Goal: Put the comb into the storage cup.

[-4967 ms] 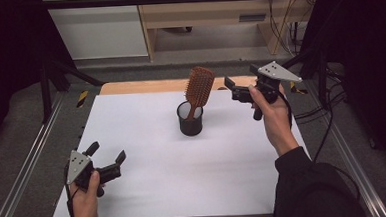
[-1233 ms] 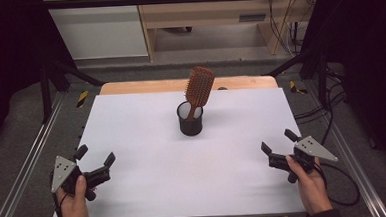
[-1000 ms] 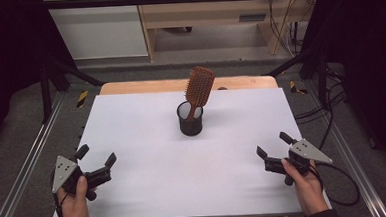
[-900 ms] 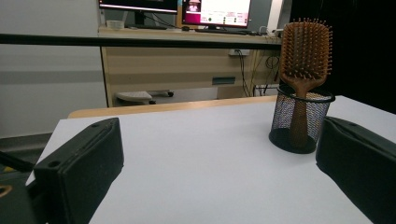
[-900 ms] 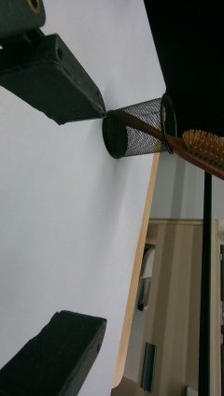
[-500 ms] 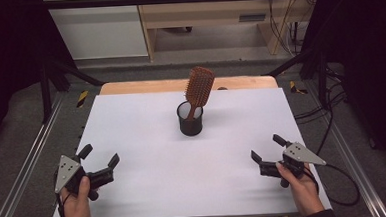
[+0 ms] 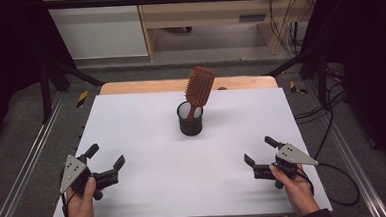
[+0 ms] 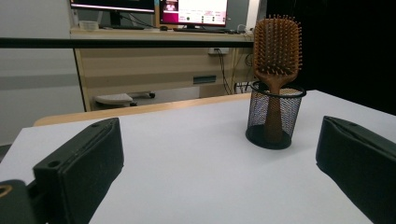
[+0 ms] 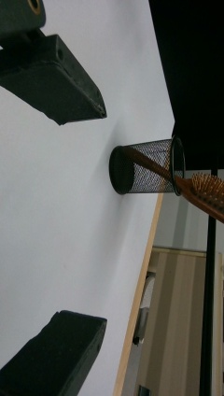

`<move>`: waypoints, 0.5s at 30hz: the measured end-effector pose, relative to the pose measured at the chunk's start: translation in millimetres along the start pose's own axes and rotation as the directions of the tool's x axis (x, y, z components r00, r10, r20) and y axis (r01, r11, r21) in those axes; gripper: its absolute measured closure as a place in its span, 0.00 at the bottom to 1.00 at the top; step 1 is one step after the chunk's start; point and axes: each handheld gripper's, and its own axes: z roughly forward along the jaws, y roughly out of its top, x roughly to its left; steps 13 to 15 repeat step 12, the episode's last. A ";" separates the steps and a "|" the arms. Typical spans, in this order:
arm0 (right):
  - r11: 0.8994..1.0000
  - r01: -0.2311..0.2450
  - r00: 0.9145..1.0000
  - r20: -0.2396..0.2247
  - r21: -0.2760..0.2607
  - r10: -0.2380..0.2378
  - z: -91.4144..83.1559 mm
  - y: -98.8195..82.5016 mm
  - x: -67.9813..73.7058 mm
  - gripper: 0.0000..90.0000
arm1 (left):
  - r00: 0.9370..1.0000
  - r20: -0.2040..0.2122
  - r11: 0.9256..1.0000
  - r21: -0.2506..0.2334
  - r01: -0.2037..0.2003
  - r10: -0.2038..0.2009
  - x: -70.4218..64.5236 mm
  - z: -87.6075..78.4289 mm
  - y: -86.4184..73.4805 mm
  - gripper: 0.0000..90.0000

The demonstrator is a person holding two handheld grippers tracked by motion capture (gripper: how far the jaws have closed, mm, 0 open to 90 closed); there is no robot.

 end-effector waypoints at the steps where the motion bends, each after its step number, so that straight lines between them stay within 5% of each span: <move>1: 1.000 -0.003 1.000 -0.011 0.001 0.003 2.3 0.2 1.0 0.03 | 1.000 0.003 1.000 0.000 -0.001 0.001 -0.6 0.4 -0.2 0.01; 15: 1.000 -0.023 0.999 -0.024 0.003 0.023 15.4 1.4 4.6 0.03 | 1.000 -0.006 1.000 0.010 0.007 -0.007 0.3 3.1 -3.3 0.01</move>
